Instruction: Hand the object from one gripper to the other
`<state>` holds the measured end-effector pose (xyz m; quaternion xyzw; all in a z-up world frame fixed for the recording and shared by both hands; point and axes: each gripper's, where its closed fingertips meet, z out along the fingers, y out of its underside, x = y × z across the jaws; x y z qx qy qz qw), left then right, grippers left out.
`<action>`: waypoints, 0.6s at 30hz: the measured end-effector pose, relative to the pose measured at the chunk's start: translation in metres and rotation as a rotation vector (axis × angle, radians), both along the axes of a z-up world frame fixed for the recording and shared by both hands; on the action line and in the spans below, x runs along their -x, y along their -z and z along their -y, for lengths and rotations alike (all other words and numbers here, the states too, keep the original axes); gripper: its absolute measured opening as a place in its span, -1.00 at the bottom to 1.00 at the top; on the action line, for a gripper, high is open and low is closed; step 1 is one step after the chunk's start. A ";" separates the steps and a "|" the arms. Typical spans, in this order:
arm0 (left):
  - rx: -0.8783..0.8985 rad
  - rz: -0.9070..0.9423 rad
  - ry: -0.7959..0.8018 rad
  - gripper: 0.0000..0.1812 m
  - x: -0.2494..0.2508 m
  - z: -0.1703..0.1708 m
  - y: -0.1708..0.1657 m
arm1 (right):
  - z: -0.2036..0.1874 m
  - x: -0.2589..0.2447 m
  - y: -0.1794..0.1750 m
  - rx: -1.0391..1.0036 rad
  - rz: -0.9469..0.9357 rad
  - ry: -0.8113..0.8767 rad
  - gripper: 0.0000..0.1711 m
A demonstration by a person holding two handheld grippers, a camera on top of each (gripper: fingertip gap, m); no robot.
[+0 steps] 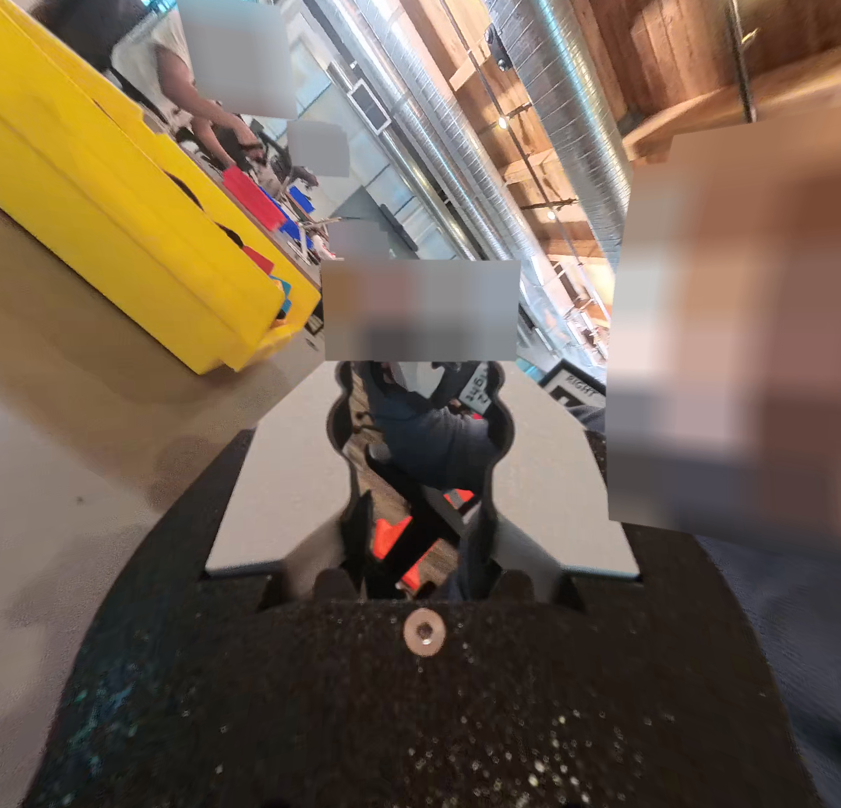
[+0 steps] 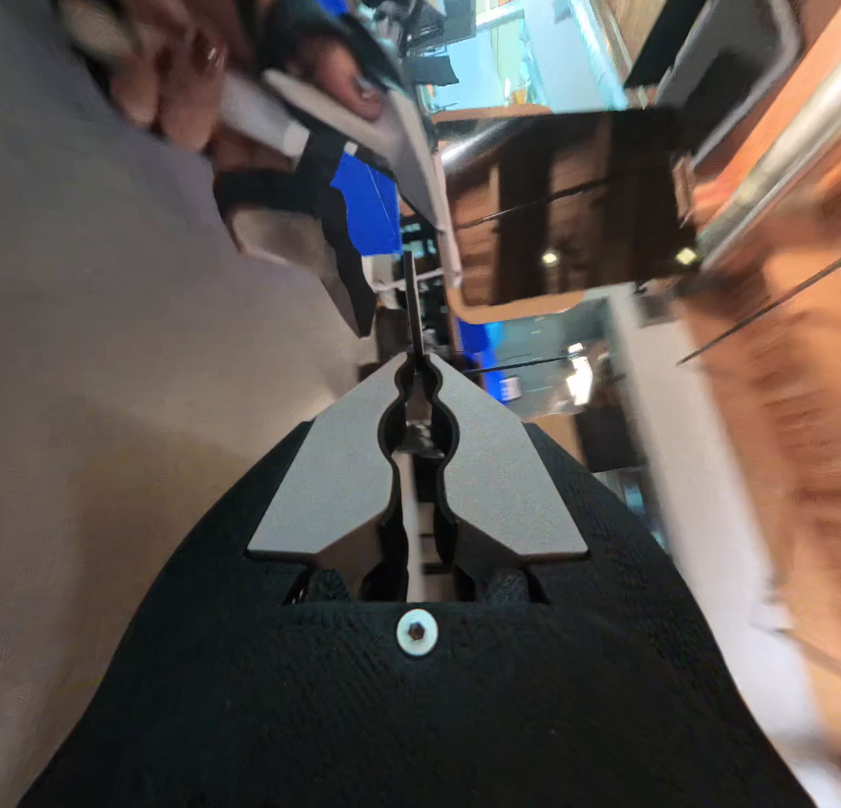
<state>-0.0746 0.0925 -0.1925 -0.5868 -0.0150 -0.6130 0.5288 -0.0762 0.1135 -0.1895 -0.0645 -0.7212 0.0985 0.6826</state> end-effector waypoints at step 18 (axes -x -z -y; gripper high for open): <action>-0.385 -0.366 -0.243 -0.99 0.002 0.016 -0.024 | 0.020 -0.014 -0.041 1.591 0.498 -0.452 -0.65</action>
